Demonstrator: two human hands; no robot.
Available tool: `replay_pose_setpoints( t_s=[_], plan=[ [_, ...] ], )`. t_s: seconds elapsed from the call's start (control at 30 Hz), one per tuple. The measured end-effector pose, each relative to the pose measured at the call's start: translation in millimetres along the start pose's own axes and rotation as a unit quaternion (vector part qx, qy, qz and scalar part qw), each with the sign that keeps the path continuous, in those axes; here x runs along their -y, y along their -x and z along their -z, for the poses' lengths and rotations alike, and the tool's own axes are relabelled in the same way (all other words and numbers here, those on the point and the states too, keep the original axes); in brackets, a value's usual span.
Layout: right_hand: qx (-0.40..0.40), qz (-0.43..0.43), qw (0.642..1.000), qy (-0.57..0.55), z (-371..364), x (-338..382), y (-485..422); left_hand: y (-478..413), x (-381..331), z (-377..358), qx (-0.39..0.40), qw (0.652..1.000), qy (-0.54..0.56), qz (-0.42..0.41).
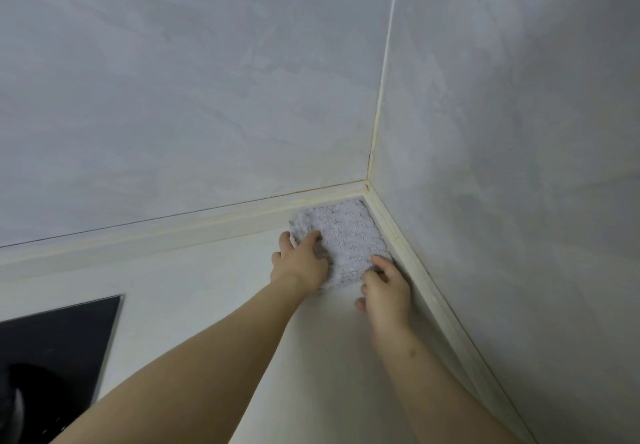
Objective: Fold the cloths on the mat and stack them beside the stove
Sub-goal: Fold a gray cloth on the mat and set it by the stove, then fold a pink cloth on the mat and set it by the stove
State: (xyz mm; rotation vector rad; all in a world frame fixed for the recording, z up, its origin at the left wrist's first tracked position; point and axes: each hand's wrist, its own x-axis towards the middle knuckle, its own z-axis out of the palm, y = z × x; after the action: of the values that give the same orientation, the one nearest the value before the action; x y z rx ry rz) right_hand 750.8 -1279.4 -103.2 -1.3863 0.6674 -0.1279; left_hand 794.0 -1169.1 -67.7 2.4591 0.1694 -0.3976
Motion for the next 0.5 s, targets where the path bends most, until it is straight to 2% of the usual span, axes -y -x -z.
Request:
replay_pose_setpoints(
  t_s=[0.1, 0.27, 0.4, 0.5],
  plan=[
    [-0.004, 0.000, 1.000, -0.001, 1.5, -1.7, 12.1, 14.7, 4.4, 5.2, -0.020, 1.000, 0.019, -0.010],
    [0.034, -0.020, 0.999, 0.005, 6.3, 9.0, 63.6, 78.1, 19.9, 23.8, -0.045, 0.988, 0.141, -0.036],
    [0.133, -0.033, 0.991, 0.008, -6.9, 16.8, 127.3, 147.9, 54.9, 41.8, -0.068, 0.968, 0.241, -0.002],
    [0.229, -0.032, 0.972, 0.046, -28.4, 11.7, 181.7, 201.6, 99.5, 60.4, -0.128, 0.937, 0.322, 0.046]
  ],
)
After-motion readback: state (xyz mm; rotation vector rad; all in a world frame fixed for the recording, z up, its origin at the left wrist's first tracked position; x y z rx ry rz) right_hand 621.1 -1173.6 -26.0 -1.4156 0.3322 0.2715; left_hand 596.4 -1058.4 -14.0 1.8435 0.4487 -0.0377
